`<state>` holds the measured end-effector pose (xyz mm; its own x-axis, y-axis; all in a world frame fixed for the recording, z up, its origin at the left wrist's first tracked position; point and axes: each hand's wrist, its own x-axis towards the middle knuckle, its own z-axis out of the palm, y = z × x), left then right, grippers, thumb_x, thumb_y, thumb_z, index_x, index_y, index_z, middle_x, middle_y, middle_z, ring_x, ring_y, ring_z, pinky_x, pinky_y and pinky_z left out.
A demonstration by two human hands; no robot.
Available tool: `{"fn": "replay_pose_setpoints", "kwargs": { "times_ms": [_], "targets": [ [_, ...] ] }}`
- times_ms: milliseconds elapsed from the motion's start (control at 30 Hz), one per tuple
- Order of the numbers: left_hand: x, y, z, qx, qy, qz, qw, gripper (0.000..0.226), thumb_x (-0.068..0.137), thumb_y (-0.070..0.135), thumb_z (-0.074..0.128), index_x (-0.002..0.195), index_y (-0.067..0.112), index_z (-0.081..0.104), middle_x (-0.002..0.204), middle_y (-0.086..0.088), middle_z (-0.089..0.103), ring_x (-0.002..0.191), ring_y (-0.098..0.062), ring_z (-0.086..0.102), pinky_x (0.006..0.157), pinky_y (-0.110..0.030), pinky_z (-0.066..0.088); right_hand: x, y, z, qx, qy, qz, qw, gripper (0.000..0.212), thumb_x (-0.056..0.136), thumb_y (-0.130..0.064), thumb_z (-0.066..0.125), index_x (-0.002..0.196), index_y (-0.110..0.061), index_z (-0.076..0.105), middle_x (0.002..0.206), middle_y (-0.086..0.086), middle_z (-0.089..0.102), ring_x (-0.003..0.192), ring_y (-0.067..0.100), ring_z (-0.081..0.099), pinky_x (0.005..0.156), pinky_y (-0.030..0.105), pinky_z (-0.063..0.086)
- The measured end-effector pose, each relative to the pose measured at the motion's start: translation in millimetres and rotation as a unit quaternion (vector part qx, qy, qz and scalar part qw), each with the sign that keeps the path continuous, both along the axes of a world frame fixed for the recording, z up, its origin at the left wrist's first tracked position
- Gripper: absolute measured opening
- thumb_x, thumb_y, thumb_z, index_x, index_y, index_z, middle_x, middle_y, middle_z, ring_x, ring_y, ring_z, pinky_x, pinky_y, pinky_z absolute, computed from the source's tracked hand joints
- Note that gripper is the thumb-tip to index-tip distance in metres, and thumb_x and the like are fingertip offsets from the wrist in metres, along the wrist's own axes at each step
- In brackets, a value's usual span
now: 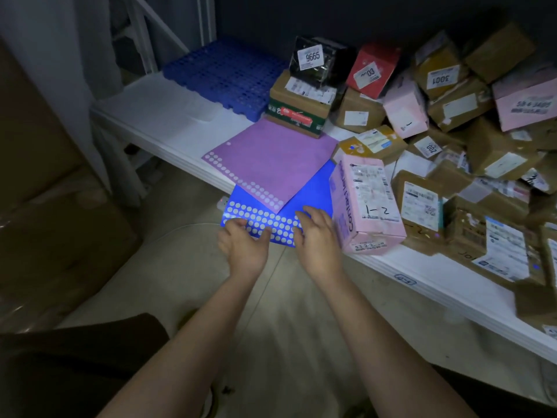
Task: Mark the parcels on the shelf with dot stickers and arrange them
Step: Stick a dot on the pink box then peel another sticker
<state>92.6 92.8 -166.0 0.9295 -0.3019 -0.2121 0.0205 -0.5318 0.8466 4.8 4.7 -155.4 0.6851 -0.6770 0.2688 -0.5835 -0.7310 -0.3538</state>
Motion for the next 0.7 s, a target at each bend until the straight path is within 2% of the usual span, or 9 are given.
{"fn": "replay_pose_setpoints", "kwargs": {
  "times_ms": [67, 167, 267, 367, 433, 500, 600, 700],
  "targets": [
    [1, -1, -3, 0.006, -0.068, -0.022, 0.997, 0.049, 0.078, 0.024, 0.074, 0.118, 0.008, 0.051, 0.121, -0.016, 0.046, 0.116, -0.033, 0.039, 0.096, -0.031, 0.027, 7, -14, -2, -0.013, 0.048, 0.020, 0.999, 0.034, 0.077, -0.014, 0.069, 0.106, 0.004, 0.067, 0.114, 0.021, 0.064, 0.108, 0.039, 0.059, 0.087, 0.048, 0.050],
    [8, -5, -7, -0.005, -0.188, -0.132, 0.973, 0.037, 0.081, 0.019, 0.069, 0.117, 0.016, 0.060, 0.124, -0.009, 0.048, 0.116, -0.028, 0.040, 0.096, -0.035, 0.029, 12, -24, -3, 0.018, 0.073, 0.016, 0.997, 0.037, 0.084, -0.016, 0.069, 0.116, 0.001, 0.064, 0.124, 0.016, 0.060, 0.117, 0.035, 0.050, 0.096, 0.044, 0.042],
    [20, -13, -9, -0.005, -0.286, -0.210, 0.935, 0.030, 0.081, 0.015, 0.067, 0.110, 0.019, 0.066, 0.120, -0.002, 0.056, 0.114, -0.019, 0.041, 0.093, -0.038, 0.032, 12, -24, -5, 0.017, 0.044, 0.016, 0.999, 0.033, 0.081, -0.011, 0.072, 0.111, 0.001, 0.067, 0.116, 0.016, 0.063, 0.109, 0.036, 0.055, 0.091, 0.044, 0.047],
    [33, -23, -9, 0.004, -0.313, -0.278, 0.908, 0.031, 0.076, 0.011, 0.068, 0.106, 0.018, 0.069, 0.112, 0.000, 0.062, 0.108, -0.022, 0.051, 0.086, -0.028, 0.025, 13, -26, -8, -0.005, 0.010, 0.028, 1.000, 0.028, 0.067, -0.006, 0.081, 0.092, 0.001, 0.071, 0.093, 0.015, 0.068, 0.086, 0.037, 0.063, 0.072, 0.043, 0.055],
    [40, -28, -7, 0.009, -0.339, -0.297, 0.893, 0.028, 0.072, 0.015, 0.067, 0.099, 0.019, 0.070, 0.103, 0.002, 0.065, 0.100, -0.019, 0.052, 0.080, -0.025, 0.023, 15, -26, -6, -0.013, 0.001, 0.035, 0.999, 0.022, 0.064, -0.007, 0.080, 0.084, -0.002, 0.071, 0.084, 0.012, 0.068, 0.076, 0.034, 0.064, 0.063, 0.040, 0.056],
    [45, -30, -7, 0.014, -0.361, -0.311, 0.879, 0.024, 0.069, 0.021, 0.065, 0.091, 0.021, 0.072, 0.096, 0.004, 0.065, 0.094, -0.015, 0.052, 0.079, -0.026, 0.026, 14, -26, -5, -0.020, -0.008, 0.042, 0.999, 0.015, 0.066, -0.011, 0.073, 0.079, -0.005, 0.071, 0.079, 0.009, 0.067, 0.071, 0.032, 0.063, 0.059, 0.037, 0.055],
    [47, -31, -7, 0.020, -0.376, -0.336, 0.864, 0.019, 0.069, 0.024, 0.065, 0.085, 0.020, 0.073, 0.092, 0.004, 0.066, 0.089, -0.021, 0.060, 0.079, -0.030, 0.036, 14, -26, -4, -0.023, -0.012, 0.044, 0.999, 0.015, 0.066, -0.015, 0.069, 0.078, -0.007, 0.072, 0.078, 0.006, 0.067, 0.069, 0.030, 0.063, 0.058, 0.033, 0.055],
    [49, -30, -4, 0.020, -0.397, -0.353, 0.847, 0.015, 0.069, 0.026, 0.067, 0.080, 0.018, 0.073, 0.085, 0.003, 0.067, 0.078, -0.023, 0.064, 0.065, -0.032, 0.049, 14, -25, -3, -0.031, -0.018, 0.041, 0.999, 0.016, 0.067, -0.020, 0.068, 0.077, -0.010, 0.074, 0.076, 0.004, 0.068, 0.068, 0.028, 0.063, 0.056, 0.028, 0.054]
  ]
}}
